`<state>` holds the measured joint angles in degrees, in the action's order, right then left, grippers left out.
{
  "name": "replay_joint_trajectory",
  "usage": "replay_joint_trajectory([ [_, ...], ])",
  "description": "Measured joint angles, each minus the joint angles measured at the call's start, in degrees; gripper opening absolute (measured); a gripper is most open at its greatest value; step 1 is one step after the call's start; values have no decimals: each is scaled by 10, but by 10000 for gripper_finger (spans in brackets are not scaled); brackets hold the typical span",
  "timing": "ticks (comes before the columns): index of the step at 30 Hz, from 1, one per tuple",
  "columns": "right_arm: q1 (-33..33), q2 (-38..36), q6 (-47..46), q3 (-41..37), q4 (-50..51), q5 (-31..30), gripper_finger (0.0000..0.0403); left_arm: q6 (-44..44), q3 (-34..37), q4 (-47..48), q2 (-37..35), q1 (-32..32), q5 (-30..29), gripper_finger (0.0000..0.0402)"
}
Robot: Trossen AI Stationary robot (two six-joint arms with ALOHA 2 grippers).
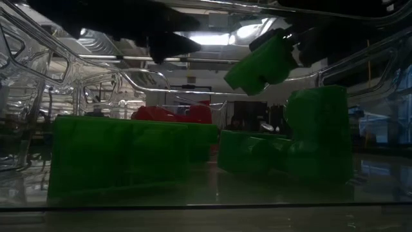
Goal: Sort blocks
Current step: Put the green game piece into the bottom right transparent bin, then adjust the top transparent bin
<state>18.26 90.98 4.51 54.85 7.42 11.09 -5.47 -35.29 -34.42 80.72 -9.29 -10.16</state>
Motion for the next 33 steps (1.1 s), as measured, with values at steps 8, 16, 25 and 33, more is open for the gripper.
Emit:
replay_joint_trajectory([
  [8,1,0,0,0,-6,-1,253,-6,-111,-1,143,-27,-6,269],
  [16,1,0,2,0,-16,-1,253,-4,-152,11,208,-34,-6,269],
  [25,1,0,3,0,-18,-1,253,16,-152,21,215,-69,-4,269],
  [33,1,-5,0,25,19,15,253,46,-151,117,169,-94,-26,269],
])
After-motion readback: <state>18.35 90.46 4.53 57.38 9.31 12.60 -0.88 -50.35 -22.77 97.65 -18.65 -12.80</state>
